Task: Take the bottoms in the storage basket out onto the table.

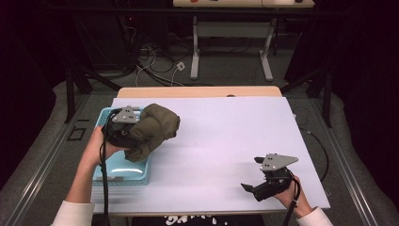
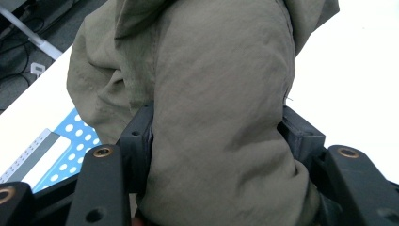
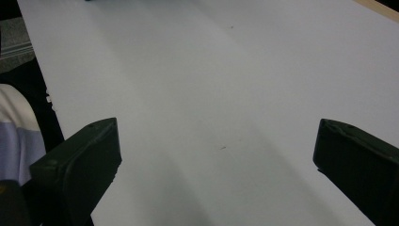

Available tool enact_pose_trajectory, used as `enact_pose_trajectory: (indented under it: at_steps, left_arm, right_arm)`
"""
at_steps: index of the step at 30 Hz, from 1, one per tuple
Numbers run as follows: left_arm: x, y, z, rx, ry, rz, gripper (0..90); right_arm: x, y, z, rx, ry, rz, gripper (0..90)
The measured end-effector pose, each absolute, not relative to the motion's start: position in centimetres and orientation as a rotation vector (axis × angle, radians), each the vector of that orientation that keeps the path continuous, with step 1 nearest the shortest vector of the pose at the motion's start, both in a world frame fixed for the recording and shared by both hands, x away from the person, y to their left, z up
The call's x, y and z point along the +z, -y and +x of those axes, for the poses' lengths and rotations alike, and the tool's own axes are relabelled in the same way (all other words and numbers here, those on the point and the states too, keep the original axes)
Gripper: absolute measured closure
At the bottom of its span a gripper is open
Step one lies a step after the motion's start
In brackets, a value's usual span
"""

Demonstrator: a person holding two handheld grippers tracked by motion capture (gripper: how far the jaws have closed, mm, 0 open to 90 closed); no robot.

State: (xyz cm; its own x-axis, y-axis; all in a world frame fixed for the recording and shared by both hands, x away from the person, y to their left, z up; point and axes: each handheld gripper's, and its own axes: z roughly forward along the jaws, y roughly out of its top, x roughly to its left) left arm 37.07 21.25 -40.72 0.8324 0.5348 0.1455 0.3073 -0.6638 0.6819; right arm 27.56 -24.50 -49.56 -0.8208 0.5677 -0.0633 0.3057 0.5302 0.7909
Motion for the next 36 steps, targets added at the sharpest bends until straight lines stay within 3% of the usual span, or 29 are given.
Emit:
enact_pose_trajectory:
  at_steps: [36]
  left_arm:
    - [-40.5,-18.7,37.0,0.438,-0.517,2.337,41.6]
  right_arm:
    - [-49.5,24.5,27.5,1.177,-2.455,0.722,1.4]
